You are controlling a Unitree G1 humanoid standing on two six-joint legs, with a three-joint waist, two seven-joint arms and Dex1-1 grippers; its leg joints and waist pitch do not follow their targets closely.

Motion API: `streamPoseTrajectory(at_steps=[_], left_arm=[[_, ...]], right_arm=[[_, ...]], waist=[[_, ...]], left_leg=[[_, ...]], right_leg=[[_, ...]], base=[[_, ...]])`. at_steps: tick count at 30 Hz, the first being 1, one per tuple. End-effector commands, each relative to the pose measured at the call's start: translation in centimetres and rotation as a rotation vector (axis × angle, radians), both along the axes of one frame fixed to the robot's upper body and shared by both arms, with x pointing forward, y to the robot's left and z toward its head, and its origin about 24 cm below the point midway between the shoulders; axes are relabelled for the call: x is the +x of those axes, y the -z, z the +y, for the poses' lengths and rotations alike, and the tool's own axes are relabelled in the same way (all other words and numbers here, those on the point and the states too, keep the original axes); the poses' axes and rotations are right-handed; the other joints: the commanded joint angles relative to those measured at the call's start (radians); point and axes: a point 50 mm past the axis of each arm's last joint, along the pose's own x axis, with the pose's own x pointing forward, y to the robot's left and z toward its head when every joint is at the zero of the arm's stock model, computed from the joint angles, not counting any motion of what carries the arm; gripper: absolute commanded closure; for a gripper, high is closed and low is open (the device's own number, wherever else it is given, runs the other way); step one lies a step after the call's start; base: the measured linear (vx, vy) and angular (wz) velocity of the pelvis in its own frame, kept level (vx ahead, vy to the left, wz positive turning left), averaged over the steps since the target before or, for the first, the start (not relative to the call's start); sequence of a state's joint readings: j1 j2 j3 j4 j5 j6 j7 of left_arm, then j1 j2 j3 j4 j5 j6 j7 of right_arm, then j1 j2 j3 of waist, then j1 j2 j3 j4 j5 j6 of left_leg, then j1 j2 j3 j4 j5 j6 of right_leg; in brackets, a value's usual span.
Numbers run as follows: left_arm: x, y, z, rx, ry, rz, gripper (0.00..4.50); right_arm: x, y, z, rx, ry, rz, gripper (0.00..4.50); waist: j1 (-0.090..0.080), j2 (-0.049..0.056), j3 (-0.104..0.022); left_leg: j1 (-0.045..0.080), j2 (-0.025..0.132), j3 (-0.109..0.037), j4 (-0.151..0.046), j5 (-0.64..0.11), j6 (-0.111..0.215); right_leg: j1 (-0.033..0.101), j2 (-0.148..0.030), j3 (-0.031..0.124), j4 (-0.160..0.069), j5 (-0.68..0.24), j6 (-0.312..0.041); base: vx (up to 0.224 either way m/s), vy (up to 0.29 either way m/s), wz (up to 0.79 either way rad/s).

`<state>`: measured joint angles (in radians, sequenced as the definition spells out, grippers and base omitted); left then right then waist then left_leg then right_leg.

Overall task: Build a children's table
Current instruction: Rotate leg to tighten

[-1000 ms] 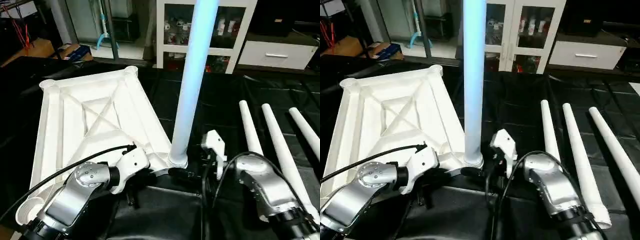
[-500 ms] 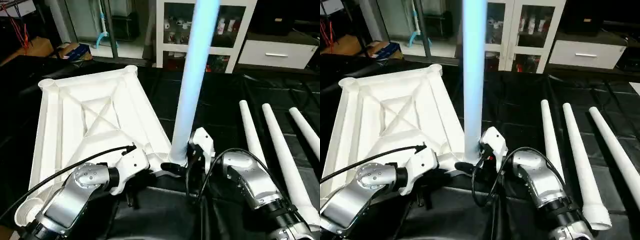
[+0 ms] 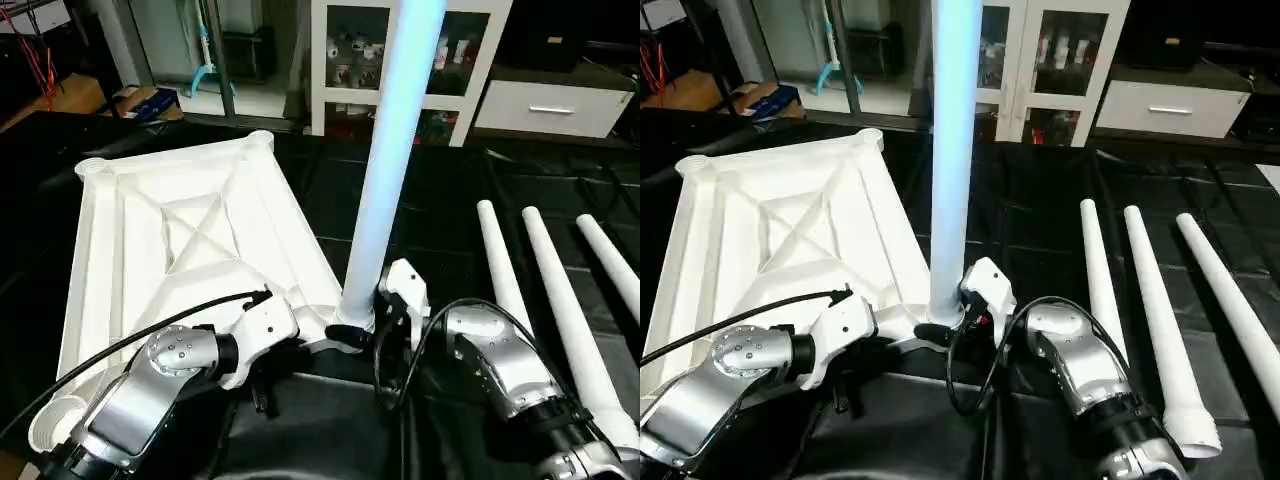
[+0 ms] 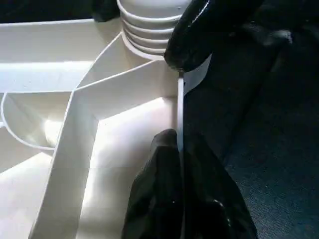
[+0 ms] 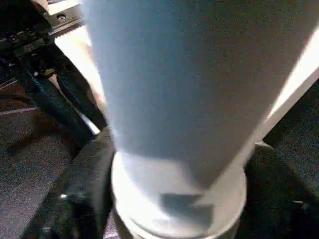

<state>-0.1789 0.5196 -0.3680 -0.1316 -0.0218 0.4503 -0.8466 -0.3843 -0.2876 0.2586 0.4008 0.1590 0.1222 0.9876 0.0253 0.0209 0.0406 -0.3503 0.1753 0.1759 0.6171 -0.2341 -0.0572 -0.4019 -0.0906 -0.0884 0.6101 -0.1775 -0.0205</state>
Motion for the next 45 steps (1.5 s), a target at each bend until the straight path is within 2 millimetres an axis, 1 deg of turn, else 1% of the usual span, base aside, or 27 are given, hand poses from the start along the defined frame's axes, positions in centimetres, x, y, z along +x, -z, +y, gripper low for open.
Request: streamPoseTrajectory(at_steps=[1, 5, 9, 11, 12, 13, 14, 15, 17, 18, 19, 20, 21, 22, 24, 28, 30, 31, 34, 35, 37, 38, 40, 41, 42, 44, 45], left_arm=[[0.0, 0.3, 0.3, 0.01, -0.011, 0.008, 4.5], [0.0, 0.3, 0.4, 0.011, -0.012, 0.008, 4.5], [0.3, 0.3, 0.4, 0.011, -0.039, 0.007, 4.5], [0.7, 0.3, 0.2, 0.009, -0.069, 0.005, 4.5], [1.2, 0.3, -0.2, 0.01, -0.099, 0.002, 4.5], [1.2, 0.3, -0.2, 0.01, -0.099, 0.002, 4.5], [2.1, 0.2, -0.8, 0.009, -0.144, -0.019, 4.5], [2.2, 0.1, -0.9, 0.009, -0.151, -0.021, 4.5], [3.6, 0.1, -2.0, 0.01, -0.242, -0.052, 4.5], [4.0, 0.2, -2.4, 0.009, -0.272, -0.056, 4.5], [4.2, 0.2, -2.6, 0.008, -0.286, -0.058, 4.5], [4.8, 0.3, -3.5, 0.002, -0.339, -0.066, 4.5], [4.8, 0.3, -3.5, 0.002, -0.339, -0.066, 4.5], [5.1, 0.4, -4.1, -0.005, -0.362, -0.064, 4.5], [5.2, 0.3, -4.6, -0.016, -0.368, -0.064, 4.5], [5.2, 0.2, -4.7, -0.026, -0.358, -0.061, 4.5], [5.1, 0.0, -4.2, -0.024, -0.344, -0.072, 4.5], [5.0, -0.1, -4.1, -0.028, -0.327, -0.08, 4.5], [4.7, -0.2, -3.6, -0.037, -0.307, -0.083, 4.5], [4.4, -0.3, -3.2, -0.042, -0.255, -0.103, 4.5], [4.0, -0.3, -2.8, -0.044, -0.235, -0.091, 4.5], [2.8, -0.1, -2.2, -0.019, -0.12, -0.092, 4.5], [1.7, 0.2, -1.6, 0.013, -0.021, -0.082, 4.5], [1.4, 0.2, -1.4, 0.019, -0.01, -0.072, 4.5], [1.4, 0.2, -1.1, 0.017, -0.022, -0.07, 4.5], [1.3, 0.2, -0.8, 0.016, -0.028, -0.07, 4.5], [1.2, 0.1, -0.6, 0.016, -0.025, -0.07, 4.5]], right_arm=[[0.7, -0.3, -0.9, -0.029, 0.055, -0.023, 1.6], [0.7, -0.2, -0.7, -0.026, 0.059, -0.022, 1.76], [0.7, 0.4, -0.7, -0.034, 0.114, -0.012, 1.8], [1.1, 0.8, -0.6, -0.048, 0.191, -0.005, 1.8], [1.5, 1.3, -0.5, -0.065, 0.286, 0.0, 1.8], [1.5, 1.3, -0.5, -0.065, 0.286, 0.0, 1.8], [2.0, 1.8, -0.1, -0.074, 0.401, 0.015, 1.8], [2.0, 1.8, -0.1, -0.075, 0.417, 0.016, 1.8], [2.2, 2.3, 1.2, -0.082, 0.522, 0.029, 1.8], [2.2, 2.4, 1.8, -0.075, 0.545, 0.032, 1.8], [2.1, 2.4, 2.1, -0.069, 0.552, 0.034, 1.8], [2.0, 2.3, 3.4, -0.05, 0.57, 0.037, 1.8], [2.0, 2.3, 3.4, -0.05, 0.57, 0.037, 1.8], [1.9, 2.2, 4.3, -0.031, 0.575, 0.034, 1.8], [2.2, 1.9, 4.7, -0.016, 0.587, 0.029, 1.8], [2.4, 1.5, 4.9, 0.015, 0.582, 0.028, 1.81], [2.4, 0.6, 5.1, 0.092, 0.525, 0.032, 1.81], [2.3, 0.4, 5.0, 0.111, 0.501, 0.032, 1.25], [2.3, -0.1, 4.4, 0.143, 0.472, 0.027, 1.11], [2.3, -0.5, 3.9, 0.165, 0.447, 0.024, 0.94], [2.2, -0.8, 3.5, 0.178, 0.418, 0.025, 0.82], [1.9, -1.3, 2.7, 0.181, 0.323, 0.022, 0.74], [1.4, -1.6, 1.7, 0.165, 0.227, 0.016, 0.48], [1.2, -1.8, 1.3, 0.157, 0.196, 0.013, 0.39], [1.0, -1.8, 0.8, 0.145, 0.164, 0.008, 0.39], [0.8, -1.9, 0.3, 0.133, 0.131, 0.005, 0.39], [0.7, -1.9, -0.1, 0.121, 0.109, 0.003, 0.39]], waist=[[0.0, -0.011, -0.045], [-0.001, -0.01, -0.047], [-0.002, -0.011, -0.046], [-0.005, -0.011, -0.045], [-0.008, -0.012, -0.044], [-0.008, -0.012, -0.044], [-0.013, -0.013, -0.043], [-0.016, -0.011, -0.043], [-0.02, -0.012, -0.042], [-0.021, -0.015, -0.041], [-0.021, -0.015, -0.041], [-0.021, -0.01, -0.041], [-0.017, -0.014, -0.045], [-0.016, -0.015, -0.045], [-0.018, -0.009, -0.046], [-0.018, -0.008, -0.047], [-0.019, -0.008, -0.047], [-0.018, -0.007, -0.048], [-0.017, -0.007, -0.052], [-0.016, -0.007, -0.052], [-0.018, -0.008, -0.054], [-0.017, -0.006, -0.055], [-0.013, -0.005, -0.056], [-0.011, -0.002, -0.055], [-0.012, 0.002, -0.055], [-0.006, 0.0, -0.055], [-0.003, -0.001, -0.055]], left_leg=[[-0.007, 0.054, -0.02, -0.089, -0.173, 0.048], [-0.007, 0.054, -0.019, -0.087, -0.16, 0.052], [-0.009, 0.053, -0.019, -0.088, -0.162, 0.05], [-0.007, 0.052, -0.019, -0.088, -0.167, 0.043], [-0.007, 0.053, -0.019, -0.09, -0.171, 0.035], [-0.007, 0.053, -0.019, -0.09, -0.171, 0.035], [-0.008, 0.051, -0.022, -0.092, -0.195, 0.018], [-0.003, 0.051, -0.022, -0.092, -0.21, 0.008], [-0.003, 0.049, -0.022, -0.094, -0.223, -0.002], [-0.002, 0.047, -0.022, -0.093, -0.232, -0.008], [-0.002, 0.047, -0.022, -0.093, -0.232, -0.008], [-0.005, 0.047, -0.023, -0.094, -0.235, -0.003], [-0.001, 0.047, -0.023, -0.092, -0.233, -0.001], [-0.002, 0.048, -0.023, -0.093, -0.227, 0.003], [-0.008, 0.047, -0.023, -0.093, -0.216, 0.012], [-0.011, 0.048, -0.024, -0.093, -0.21, 0.022], [-0.011, 0.049, -0.023, -0.094, -0.214, 0.026], [-0.011, 0.05, -0.024, -0.094, -0.213, 0.03], [-0.014, 0.05, -0.023, -0.091, -0.182, 0.042], [-0.018, 0.05, -0.024, -0.09, -0.163, 0.053], [-0.018, 0.05, -0.021, -0.087, -0.131, 0.068], [-0.018, 0.049, -0.02, -0.086, -0.12, 0.08], [-0.018, 0.051, -0.023, -0.084, -0.099, 0.098], [-0.013, 0.054, -0.019, -0.082, -0.09, 0.109], [-0.012, 0.055, -0.019, -0.083, -0.078, 0.112], [-0.006, 0.057, -0.015, -0.081, -0.063, 0.112], [-0.009, 0.057, -0.016, -0.082, -0.062, 0.111]], right_leg=[[0.045, -0.062, 0.059, -0.079, -0.321, -0.189], [0.045, -0.061, 0.059, -0.077, -0.291, -0.196], [0.045, -0.061, 0.059, -0.078, -0.305, -0.195], [0.043, -0.061, 0.059, -0.08, -0.319, -0.192], [0.042, -0.061, 0.06, -0.081, -0.332, -0.188], [0.042, -0.061, 0.06, -0.081, -0.332, -0.188], [0.043, -0.06, 0.058, -0.084, -0.371, -0.175], [0.037, -0.061, 0.059, -0.087, -0.381, -0.172], [0.037, -0.061, 0.059, -0.092, -0.398, -0.161], [0.036, -0.061, 0.059, -0.095, -0.416, -0.15], [0.036, -0.061, 0.059, -0.095, -0.416, -0.15], [0.036, -0.062, 0.059, -0.095, -0.42, -0.142], [0.035, -0.062, 0.059, -0.097, -0.409, -0.14], [0.037, -0.063, 0.059, -0.095, -0.399, -0.143], [0.039, -0.062, 0.059, -0.093, -0.371, -0.149], [0.042, -0.063, 0.059, -0.09, -0.353, -0.154], [0.042, -0.062, 0.059, -0.09, -0.347, -0.157], [0.043, -0.063, 0.06, -0.088, -0.338, -0.16], [0.047, -0.063, 0.06, -0.082, -0.281, -0.174], [0.05, -0.063, 0.059, -0.08, -0.257, -0.181], [0.051, -0.062, 0.059, -0.074, -0.214, -0.195], [0.051, -0.062, 0.058, -0.073, -0.198, -0.205], [0.055, -0.061, 0.057, -0.069, -0.173, -0.207], [0.049, -0.06, 0.058, -0.065, -0.145, -0.218], [0.048, -0.057, 0.057, -0.062, -0.126, -0.232], [0.047, -0.056, 0.058, -0.058, -0.09, -0.251], [0.049, -0.057, 0.057, -0.057, -0.088, -0.256]], base=[[0.0, 0.0, 0.0], [0.0, 0.0, 0.0], [0.0, 0.0, 0.0], [0.0, 0.0, 0.0], [0.0, 0.0, 0.0], [0.0, 0.0, 0.0], [0.0, 0.0, 0.0], [0.0, 0.0, 0.0], [0.0, 0.0, 0.0], [0.0, 0.0, 0.0], [0.0, 0.0, 0.0], [0.0, 0.0, 0.0], [0.0, 0.0, 0.0], [0.0, 0.0, 0.0], [0.0, 0.0, 0.0], [0.0, 0.0, 0.0], [0.0, 0.0, 0.0], [0.0, 0.0, 0.0], [0.0, 0.0, 0.0], [0.0, 0.0, 0.0], [0.0, 0.0, 0.0], [0.0, 0.0, 0.0], [0.0, 0.0, 0.0], [0.0, 0.0, 0.0], [0.0, 0.0, 0.0], [0.0, 0.0, 0.0], [0.0, 0.0, 0.0]])
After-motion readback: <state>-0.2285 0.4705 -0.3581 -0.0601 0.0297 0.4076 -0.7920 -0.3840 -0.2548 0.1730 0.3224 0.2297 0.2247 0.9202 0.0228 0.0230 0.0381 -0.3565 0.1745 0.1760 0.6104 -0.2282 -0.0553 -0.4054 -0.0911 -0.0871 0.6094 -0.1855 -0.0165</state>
